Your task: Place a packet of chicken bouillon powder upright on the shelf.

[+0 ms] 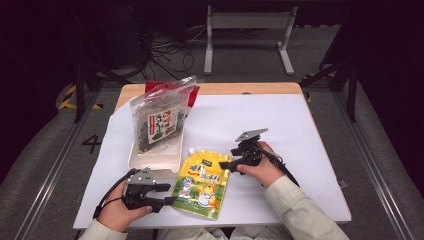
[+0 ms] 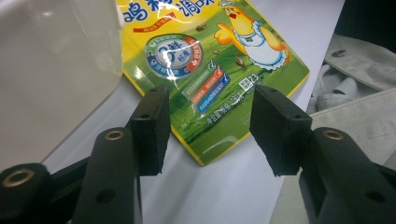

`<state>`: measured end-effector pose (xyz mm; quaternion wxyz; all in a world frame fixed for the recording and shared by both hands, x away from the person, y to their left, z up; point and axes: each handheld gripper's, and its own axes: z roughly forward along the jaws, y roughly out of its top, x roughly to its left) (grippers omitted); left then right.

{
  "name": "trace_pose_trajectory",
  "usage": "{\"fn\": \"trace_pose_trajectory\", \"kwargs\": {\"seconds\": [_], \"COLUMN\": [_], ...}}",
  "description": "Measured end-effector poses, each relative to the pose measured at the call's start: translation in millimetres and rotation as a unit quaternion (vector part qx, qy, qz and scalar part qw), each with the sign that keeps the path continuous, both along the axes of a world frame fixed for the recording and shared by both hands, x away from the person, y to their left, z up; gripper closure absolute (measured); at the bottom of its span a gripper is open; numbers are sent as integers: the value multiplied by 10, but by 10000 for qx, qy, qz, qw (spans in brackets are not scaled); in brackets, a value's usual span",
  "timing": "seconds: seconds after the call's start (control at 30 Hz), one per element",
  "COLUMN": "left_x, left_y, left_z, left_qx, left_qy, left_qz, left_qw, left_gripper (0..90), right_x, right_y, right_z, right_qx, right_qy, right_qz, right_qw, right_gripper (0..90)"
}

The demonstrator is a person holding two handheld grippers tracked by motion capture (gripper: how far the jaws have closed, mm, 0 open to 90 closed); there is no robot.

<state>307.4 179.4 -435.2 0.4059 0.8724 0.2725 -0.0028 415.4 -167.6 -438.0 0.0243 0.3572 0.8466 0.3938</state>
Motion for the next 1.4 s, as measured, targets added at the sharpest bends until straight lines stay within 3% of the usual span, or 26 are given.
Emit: {"fn": "trace_pose_trajectory", "kwargs": {"seconds": [0.37, 0.47, 0.53, 0.7, 0.97, 1.07, 1.3, 1.4], "left_x": [18, 26, 34, 38, 48, 50, 49, 46], "left_y": [-122, -114, -111, -110, -118, -127, -136, -136], "left_z": [-159, -157, -169, -183, -202, -204, -201, -201], "left_qx": [407, 396, 496, 519, 507, 542, 555, 564], "left_qy": [108, 86, 46, 111, 207, 186, 211, 199], "left_qz": [-241, -210, -186, -148, -129, -127, -131, -137], "left_qw": [9988, 9990, 9986, 9985, 9984, 9983, 9981, 9981], "left_gripper": [532, 561, 580, 590, 600, 604, 622, 627], "right_x": [7, 6, 5, 1, -7, -11, -3, 30], "right_y": [85, 101, 113, 117, 53, 36, 11, -9], "right_z": [-74, -94, -108, -107, -29, -5, 9, -29], "right_qx": [-65, -123, -151, -158, -86, 12, -43, -65], "right_qy": [123, 163, 163, 151, 83, 177, 193, 354], "right_qz": [92, 111, 135, 115, -23, -64, -132, -215], "right_qw": [9999, 9997, 9997, 9997, 9999, 9998, 9997, 9991], "right_gripper": [184, 179, 171, 188, 373, 439, 582, 592]}}
